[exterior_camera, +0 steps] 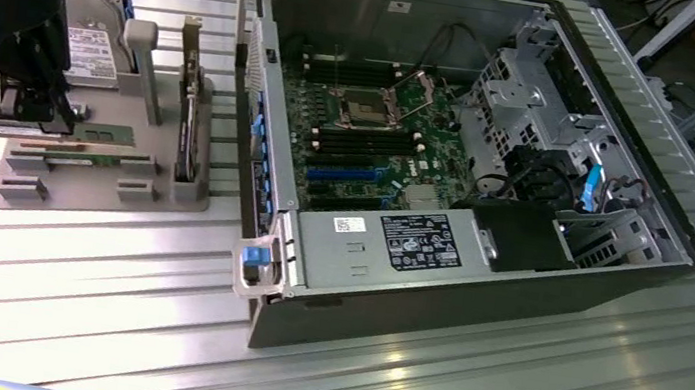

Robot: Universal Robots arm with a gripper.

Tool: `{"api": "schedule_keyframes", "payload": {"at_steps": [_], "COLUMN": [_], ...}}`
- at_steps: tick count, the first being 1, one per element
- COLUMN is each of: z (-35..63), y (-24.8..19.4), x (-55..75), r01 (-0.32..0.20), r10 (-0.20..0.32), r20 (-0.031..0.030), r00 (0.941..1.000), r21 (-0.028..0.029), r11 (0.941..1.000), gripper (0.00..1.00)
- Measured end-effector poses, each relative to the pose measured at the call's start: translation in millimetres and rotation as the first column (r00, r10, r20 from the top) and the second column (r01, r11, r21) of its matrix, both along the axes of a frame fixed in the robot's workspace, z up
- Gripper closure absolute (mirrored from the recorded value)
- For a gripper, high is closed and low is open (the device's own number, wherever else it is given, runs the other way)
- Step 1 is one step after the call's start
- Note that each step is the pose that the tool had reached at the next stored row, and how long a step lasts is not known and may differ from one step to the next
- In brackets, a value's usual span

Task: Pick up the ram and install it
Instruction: 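Pick up the ram and move it above insertion slot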

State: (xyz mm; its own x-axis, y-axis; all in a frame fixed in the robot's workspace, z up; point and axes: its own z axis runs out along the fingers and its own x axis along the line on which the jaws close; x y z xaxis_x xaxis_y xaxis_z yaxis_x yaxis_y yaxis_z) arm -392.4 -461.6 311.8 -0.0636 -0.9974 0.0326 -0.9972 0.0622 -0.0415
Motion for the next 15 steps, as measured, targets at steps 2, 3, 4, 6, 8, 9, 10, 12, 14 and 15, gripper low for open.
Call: {"api": "schedule_keyframes", "payload": {"at_steps": [2,3,4,6,8,9,10,12,14,15], "z": [1.9,2.9,4.5,6.4,7.9,8.7,10.4,12.4,13.4,14.1], "y": [0.0,0.0,0.0,0.0,0.0,0.0,0.0,0.0,0.0,0.0], "x": [0.0,0.0,0.0,0.0,0.0,0.0,0.0,0.0,0.0,0.0], "r01": [0.000,0.000,0.000,0.000,0.000,0.000,0.000,0.000,0.000,0.000], "r10": [0.000,0.000,0.000,0.000,0.000,0.000,0.000,0.000,0.000,0.000], "r20": [-0.0001,-0.0002,-0.0001,0.0000,-0.0001,0.0000,-0.0002,-0.0001,0.0001,0.0001], "r00": [1.0000,1.0000,1.0000,1.0000,1.0000,1.0000,1.0000,1.0000,1.0000,1.0000], "r21": [-0.0002,-0.0002,-0.0002,-0.0007,-0.0017,-0.0023,-0.0037,-0.0054,-0.0063,-0.0072], "r11": [1.0000,1.0000,1.0000,1.0000,1.0000,1.0000,1.0000,1.0000,1.0000,1.0000], "gripper": [0.88,0.88,0.88,0.88,0.88,0.88,0.88,0.88,0.88,0.88]}}
